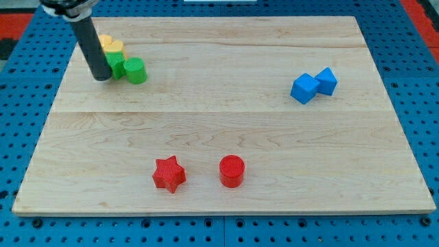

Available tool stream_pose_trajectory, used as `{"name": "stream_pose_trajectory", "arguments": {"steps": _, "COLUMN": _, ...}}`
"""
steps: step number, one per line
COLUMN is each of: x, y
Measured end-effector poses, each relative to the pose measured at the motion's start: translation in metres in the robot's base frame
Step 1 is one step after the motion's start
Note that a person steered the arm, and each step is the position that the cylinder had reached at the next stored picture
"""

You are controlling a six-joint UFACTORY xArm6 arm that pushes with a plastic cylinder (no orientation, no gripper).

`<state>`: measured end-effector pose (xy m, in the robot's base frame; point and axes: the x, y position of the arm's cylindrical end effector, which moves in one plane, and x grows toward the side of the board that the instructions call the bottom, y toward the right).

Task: Move the green blocks into the yellow blocks

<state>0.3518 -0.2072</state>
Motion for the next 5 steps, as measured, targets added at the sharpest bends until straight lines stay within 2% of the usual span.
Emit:
{"name": "stream_pose_trajectory", "arguments": {"steps": 1, "x": -0.013, "y": 0.011}}
{"name": "stream_pose_trajectory", "arguments": {"steps": 2, "x": -0.017, "y": -0.001}}
{"name": "stream_pose_trajectory", "arguments": {"steps": 3, "x": -0.029, "y": -0.038}}
{"name": "stream_pose_trajectory", "arguments": {"steps": 4, "x": -0.065, "y": -0.003}}
{"name": "stream_pose_trajectory", "arguments": {"steps": 5, "x": -0.073, "y": -0.012}}
